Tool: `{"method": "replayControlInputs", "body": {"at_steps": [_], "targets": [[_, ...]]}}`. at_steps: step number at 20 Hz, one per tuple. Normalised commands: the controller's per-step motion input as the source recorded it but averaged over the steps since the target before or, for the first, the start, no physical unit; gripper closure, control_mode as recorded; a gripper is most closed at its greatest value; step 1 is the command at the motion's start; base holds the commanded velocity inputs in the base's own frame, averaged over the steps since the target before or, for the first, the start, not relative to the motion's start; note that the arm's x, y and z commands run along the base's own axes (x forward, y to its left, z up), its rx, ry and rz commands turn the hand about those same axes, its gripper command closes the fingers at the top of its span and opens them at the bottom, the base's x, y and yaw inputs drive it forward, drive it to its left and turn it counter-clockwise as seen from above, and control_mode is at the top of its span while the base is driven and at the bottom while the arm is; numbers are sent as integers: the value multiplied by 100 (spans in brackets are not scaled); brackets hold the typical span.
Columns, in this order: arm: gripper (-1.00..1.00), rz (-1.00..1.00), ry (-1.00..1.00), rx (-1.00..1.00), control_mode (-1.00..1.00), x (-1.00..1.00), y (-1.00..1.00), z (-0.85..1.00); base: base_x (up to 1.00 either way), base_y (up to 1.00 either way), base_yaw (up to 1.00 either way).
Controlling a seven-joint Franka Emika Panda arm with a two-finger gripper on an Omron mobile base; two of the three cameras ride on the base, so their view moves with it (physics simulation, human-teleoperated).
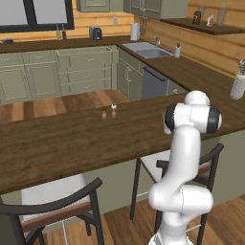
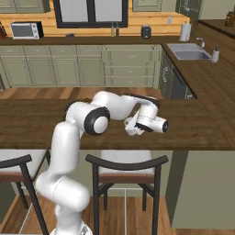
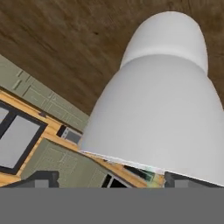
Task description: Take a straw from the drawer in front and place it inside the glass cup on the dining counter.
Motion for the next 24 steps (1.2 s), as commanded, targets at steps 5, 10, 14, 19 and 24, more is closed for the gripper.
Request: {"method": "replayControlInputs", "body": {"at_steps": [5,10,14,19,24], "targets": [[-100,0,-1,16,-100,38,-37,0,0,0,0],[-100,0,-3,9,-100,0,-23,0,0,0,0],[-100,0,0,2,-100,14,0,0,0,0,0],[-100,0,0,0,-100,44,12,0,0,0,0],[-100,0,1,-7,-100,13,21,0,0,0,0]]}}
